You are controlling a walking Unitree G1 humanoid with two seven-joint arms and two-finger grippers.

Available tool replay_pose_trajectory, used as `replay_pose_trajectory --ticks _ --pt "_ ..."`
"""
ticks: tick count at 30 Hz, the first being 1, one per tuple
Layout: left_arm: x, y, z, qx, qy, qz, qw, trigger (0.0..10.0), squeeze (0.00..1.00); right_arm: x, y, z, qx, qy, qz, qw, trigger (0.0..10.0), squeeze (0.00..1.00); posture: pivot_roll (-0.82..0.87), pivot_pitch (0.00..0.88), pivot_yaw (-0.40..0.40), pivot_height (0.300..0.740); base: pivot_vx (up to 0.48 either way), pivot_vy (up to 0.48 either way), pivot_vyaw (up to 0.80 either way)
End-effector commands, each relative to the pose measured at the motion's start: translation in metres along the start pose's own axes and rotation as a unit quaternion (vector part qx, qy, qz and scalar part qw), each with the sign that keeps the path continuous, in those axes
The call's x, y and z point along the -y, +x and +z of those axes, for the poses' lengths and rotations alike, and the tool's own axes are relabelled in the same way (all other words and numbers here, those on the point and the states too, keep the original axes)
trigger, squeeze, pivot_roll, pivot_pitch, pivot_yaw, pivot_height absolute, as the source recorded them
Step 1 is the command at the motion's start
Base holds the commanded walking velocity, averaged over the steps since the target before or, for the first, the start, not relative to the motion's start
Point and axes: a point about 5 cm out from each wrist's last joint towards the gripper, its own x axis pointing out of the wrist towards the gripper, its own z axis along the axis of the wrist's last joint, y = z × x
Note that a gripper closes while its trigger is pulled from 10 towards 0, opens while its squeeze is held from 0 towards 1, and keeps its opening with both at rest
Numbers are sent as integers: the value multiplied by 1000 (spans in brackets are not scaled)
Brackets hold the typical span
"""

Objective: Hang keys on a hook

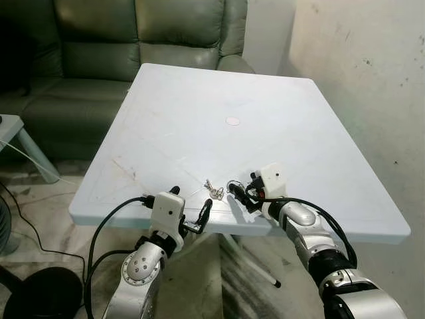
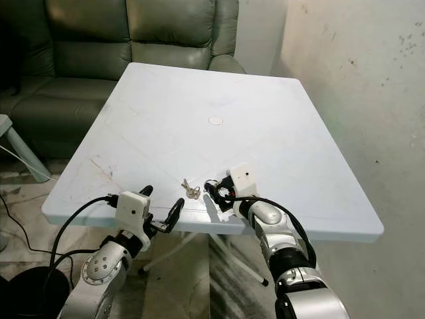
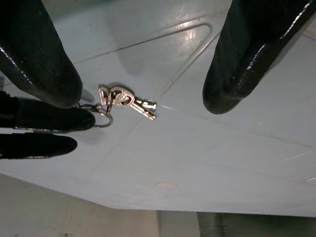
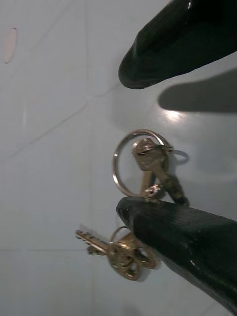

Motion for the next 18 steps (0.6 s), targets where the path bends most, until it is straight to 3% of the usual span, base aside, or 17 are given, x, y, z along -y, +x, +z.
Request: replay_pose_trajectory --ticks 1,2,7,8,9,13,15,16,17,18 --pt "1 0 6 11 5 0 1000 10000 0 1 2 3 -6 -6 -1 1000 4588 0 43 0 -97 740 0 0 0" --pt "1 0 6 12 5 1 1000 10000 0 1 2 3 -6 -8 1 1000 3294 0 43 0 -97 740 0 0 0" --pt "1 0 6 11 5 3 1000 10000 0 2 1 1 -11 -16 3 1000 4235 0 45 0 -100 740 0 0 0" --pt "1 0 6 11 6 3 1000 10000 0 2 1 1 -12 -19 2 1000 4706 0 44 0 -100 740 0 0 0" --pt "1 0 6 11 6 4 1000 10000 0 2 0 0 -15 -24 7 1000 10000 0 43 0 -99 740 0 0 0" --pt "1 1 6 11 7 4 1000 10000 0 4 0 0 -14 -26 8 1000 9882 0 40 0 -98 740 0 0 0" --pt "1 1 6 12 7 4 1000 10000 0 4 0 0 -13 -25 7 1000 9373 0 39 0 -98 740 0 0 0" --pt "1 1 6 12 7 4 1000 10000 0 4 0 0 -13 -25 6 1000 4039 0 39 0 -97 740 0 0 0" --pt "1 1 6 12 7 5 1000 10000 0 5 -1 0 -10 -21 6 1000 3255 0 39 0 -97 740 0 0 0" --pt "1 1 6 12 7 5 1000 10000 0 5 -1 0 -9 -22 5 1000 1608 0 39 0 -97 740 0 0 0"
